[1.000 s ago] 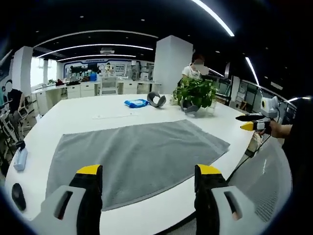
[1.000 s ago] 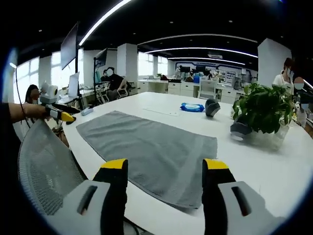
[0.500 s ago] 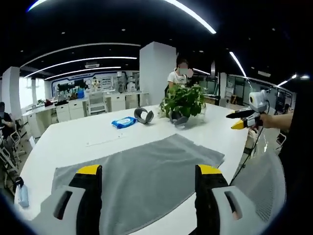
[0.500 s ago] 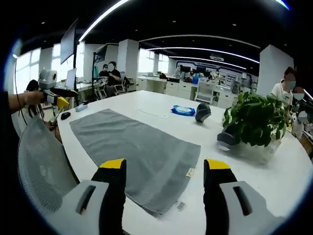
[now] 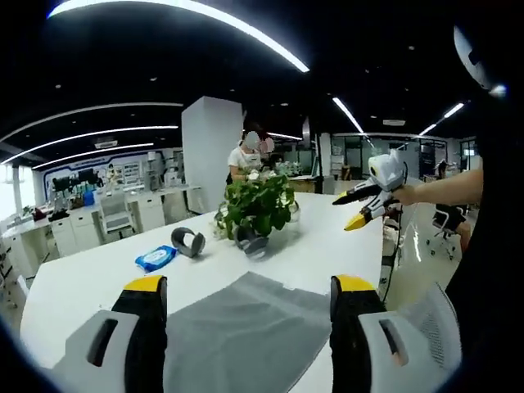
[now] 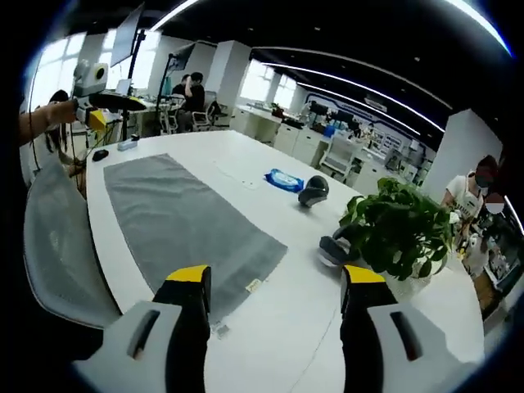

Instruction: Fold the towel on the table until its edges align and the towel forms a compact rectangular stack.

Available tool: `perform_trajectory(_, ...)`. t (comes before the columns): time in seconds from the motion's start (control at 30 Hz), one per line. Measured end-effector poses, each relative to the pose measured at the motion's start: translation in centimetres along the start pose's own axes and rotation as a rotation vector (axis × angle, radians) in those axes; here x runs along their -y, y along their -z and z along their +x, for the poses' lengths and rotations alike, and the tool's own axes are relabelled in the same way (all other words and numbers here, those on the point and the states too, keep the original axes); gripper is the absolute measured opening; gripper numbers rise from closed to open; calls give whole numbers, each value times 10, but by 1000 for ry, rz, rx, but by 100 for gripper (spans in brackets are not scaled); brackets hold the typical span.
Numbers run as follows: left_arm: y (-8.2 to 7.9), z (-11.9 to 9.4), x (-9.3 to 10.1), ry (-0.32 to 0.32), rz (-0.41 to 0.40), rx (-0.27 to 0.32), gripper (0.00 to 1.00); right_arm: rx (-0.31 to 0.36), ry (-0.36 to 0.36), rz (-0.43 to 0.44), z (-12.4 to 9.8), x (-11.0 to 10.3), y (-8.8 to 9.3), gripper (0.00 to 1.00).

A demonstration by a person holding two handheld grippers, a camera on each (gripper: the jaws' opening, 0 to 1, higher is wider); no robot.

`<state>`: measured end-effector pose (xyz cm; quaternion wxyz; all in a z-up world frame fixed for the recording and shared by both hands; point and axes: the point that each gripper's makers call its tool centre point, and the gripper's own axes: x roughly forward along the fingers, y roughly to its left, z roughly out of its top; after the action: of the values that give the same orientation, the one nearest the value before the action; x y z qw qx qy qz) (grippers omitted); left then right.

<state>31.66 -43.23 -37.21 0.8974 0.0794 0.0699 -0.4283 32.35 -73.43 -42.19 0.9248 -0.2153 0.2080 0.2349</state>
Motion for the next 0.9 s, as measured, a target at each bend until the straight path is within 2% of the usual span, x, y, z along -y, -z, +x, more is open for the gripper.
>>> perform_trajectory(0.03, 0, 6, 3, 9, 7, 1, 84, -9, -4, 1, 1, 3, 2, 63)
perform_trajectory(0.1, 11, 21, 14, 33, 47, -45, 85, -27, -14, 0, 3, 11, 5, 63)
perform_trajectory(0.17, 20, 33, 23, 56, 90, -83, 85, -65, -25, -58, 3, 18, 8, 63)
perform_trajectory(0.27, 33, 51, 40, 95, 143, -135, 85, -66, -25, -62, 1, 31, 0, 62)
perform_trajectory(0.43, 44, 83, 73, 185, 98, -147, 82, -72, -24, -106, -2, 56, -15, 61)
perform_trajectory(0.57, 55, 103, 89, 218, 87, -159, 77, -70, -30, -118, 2, 70, -23, 61)
perform_trajectory(0.63, 69, 113, 96, 222, 110, -184, 76, -76, -19, -111, 14, 74, -17, 58)
perform_trajectory(0.67, 81, 119, 101, 227, 123, -210, 75, -117, -32, -85, 24, 71, -4, 57)
perform_trajectory(0.73, 95, 129, 113, 247, 119, -233, 71, -134, -45, -49, 42, 64, 10, 56)
perform_trajectory(0.77, 97, 130, 115, 252, 118, -234, 69, -134, -49, -42, 44, 63, 11, 55)
perform_trajectory(0.8, 106, 136, 126, 282, 107, -250, 64, -121, -61, 22, 55, 57, 16, 55)
perform_trajectory(0.83, 110, 140, 131, 297, 107, -250, 60, -115, -69, 47, 59, 54, 17, 53)
perform_trajectory(0.9, 120, 147, 143, 327, 119, -268, 53, -120, -71, 55, 69, 52, 22, 52)
